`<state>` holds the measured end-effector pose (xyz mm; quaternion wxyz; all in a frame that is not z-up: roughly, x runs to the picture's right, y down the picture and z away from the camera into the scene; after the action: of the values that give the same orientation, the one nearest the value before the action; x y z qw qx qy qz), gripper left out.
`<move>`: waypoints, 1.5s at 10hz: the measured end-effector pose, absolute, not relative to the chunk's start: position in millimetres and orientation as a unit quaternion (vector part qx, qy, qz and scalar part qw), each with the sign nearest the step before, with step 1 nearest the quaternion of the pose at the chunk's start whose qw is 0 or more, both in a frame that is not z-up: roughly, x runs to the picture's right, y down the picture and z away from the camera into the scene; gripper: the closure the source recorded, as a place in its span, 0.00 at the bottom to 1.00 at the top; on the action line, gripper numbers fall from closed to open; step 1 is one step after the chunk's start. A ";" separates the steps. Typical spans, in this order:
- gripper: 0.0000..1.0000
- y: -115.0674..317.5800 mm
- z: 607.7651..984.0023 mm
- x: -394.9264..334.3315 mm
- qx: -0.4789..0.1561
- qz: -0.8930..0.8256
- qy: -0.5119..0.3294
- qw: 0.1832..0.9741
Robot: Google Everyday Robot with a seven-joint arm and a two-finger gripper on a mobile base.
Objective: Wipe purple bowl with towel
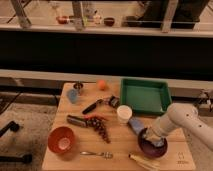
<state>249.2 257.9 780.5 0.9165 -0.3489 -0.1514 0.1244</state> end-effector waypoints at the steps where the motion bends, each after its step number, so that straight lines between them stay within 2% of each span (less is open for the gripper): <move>1: 1.00 258.6 778.3 254.1 -0.348 0.126 -0.152 0.917; 7: 1.00 268.2 760.4 261.2 -0.346 0.112 -0.160 0.918; 15: 1.00 280.9 730.6 236.6 -0.347 0.058 -0.189 0.917</move>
<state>236.6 280.9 730.6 0.9170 -0.3465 -0.1888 0.0577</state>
